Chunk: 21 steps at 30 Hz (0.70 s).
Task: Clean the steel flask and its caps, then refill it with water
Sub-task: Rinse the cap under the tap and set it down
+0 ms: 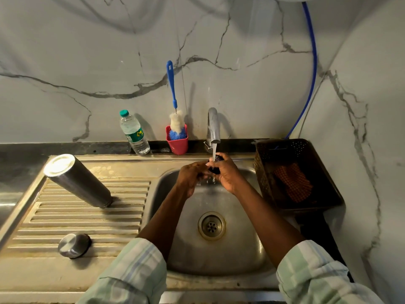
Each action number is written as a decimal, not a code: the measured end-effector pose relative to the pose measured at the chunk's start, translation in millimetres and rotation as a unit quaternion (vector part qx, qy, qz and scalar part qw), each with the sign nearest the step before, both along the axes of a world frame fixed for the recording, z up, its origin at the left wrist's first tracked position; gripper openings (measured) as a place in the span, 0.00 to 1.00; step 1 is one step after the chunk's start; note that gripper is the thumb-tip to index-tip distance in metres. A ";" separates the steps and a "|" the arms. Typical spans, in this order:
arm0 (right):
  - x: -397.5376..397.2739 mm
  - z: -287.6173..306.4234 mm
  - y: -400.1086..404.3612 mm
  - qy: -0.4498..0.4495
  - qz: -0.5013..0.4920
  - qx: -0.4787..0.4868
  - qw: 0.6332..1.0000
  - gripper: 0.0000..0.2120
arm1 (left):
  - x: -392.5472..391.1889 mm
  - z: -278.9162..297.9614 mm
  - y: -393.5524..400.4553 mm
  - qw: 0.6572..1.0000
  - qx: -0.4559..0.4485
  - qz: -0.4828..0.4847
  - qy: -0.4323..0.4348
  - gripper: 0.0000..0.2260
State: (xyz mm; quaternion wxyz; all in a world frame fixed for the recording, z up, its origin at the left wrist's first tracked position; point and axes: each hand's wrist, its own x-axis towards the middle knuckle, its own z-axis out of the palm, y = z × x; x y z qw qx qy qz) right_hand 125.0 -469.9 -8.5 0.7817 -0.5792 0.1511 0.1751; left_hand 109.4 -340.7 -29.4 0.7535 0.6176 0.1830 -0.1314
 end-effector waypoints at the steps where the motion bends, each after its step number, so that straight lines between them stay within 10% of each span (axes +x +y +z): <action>1: 0.6 -1.2 -1.7 -0.003 0.018 -0.015 1.000 0.22 | 2.7 -1.7 2.4 1.000 0.015 0.021 0.005 0.06; 10: -15.9 -5.9 2.3 -0.065 -0.012 -0.188 0.980 0.11 | 45.7 11.1 -6.0 1.000 -0.022 -0.003 -0.014 0.17; 16: -15.1 2.4 -0.5 0.030 -0.019 -0.127 0.991 0.23 | 60.0 14.1 -5.7 0.995 0.060 -0.067 -0.036 0.14; 21: -12.5 3.1 -0.8 0.065 0.040 -0.028 0.997 0.09 | 63.3 17.9 -13.1 0.984 0.112 -0.128 -0.044 0.14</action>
